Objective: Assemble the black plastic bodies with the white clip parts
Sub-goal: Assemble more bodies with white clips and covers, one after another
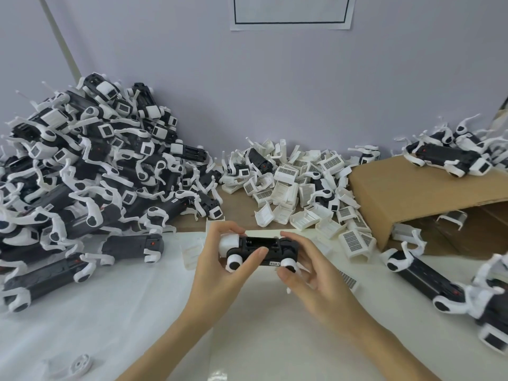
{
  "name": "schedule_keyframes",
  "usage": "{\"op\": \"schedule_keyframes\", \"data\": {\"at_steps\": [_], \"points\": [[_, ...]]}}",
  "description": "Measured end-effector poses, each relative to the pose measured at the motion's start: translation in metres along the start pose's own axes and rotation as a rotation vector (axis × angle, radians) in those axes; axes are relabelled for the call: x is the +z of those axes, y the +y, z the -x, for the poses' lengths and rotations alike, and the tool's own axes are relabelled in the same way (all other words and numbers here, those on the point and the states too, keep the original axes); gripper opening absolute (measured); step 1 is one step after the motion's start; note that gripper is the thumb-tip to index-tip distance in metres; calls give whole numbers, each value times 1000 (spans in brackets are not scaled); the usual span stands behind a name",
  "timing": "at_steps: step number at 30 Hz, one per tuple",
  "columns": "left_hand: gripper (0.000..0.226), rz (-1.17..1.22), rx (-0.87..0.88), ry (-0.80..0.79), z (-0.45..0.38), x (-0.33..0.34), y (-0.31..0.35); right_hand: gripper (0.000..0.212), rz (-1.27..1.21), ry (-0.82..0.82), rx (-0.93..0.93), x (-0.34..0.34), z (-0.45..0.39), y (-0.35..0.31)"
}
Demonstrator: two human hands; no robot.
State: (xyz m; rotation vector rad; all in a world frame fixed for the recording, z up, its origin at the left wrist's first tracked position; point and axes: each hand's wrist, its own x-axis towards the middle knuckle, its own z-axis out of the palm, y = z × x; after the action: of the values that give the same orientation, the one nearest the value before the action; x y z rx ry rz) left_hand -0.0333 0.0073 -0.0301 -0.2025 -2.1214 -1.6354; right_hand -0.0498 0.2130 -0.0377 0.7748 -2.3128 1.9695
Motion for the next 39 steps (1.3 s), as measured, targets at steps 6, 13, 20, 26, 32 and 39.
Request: {"op": "schedule_keyframes", "data": {"at_steps": [6, 13, 20, 26, 32, 39], "points": [[61, -20, 134, -154, 5, 2, 0, 70, 156, -16, -50, -11, -2, 6], [81, -150, 304, -150, 11, 4, 2, 54, 180, 17, 23, -13, -4, 11], [46, -174, 323, 25, 16, 22, 18, 38, 156, 103, 98, 0, -3, 13], [28, 73, 26, -94, 15, 17, 23, 38, -22, 197, 104, -6, -6, 14], [46, 232, -206, 3, 8, 13, 12, 40, 244, 190, -84, -1, -1, 6], [63, 20, -83, 148, 3, 7, -5, 44, 559, 251, -164, -37, -10, 10]]}}
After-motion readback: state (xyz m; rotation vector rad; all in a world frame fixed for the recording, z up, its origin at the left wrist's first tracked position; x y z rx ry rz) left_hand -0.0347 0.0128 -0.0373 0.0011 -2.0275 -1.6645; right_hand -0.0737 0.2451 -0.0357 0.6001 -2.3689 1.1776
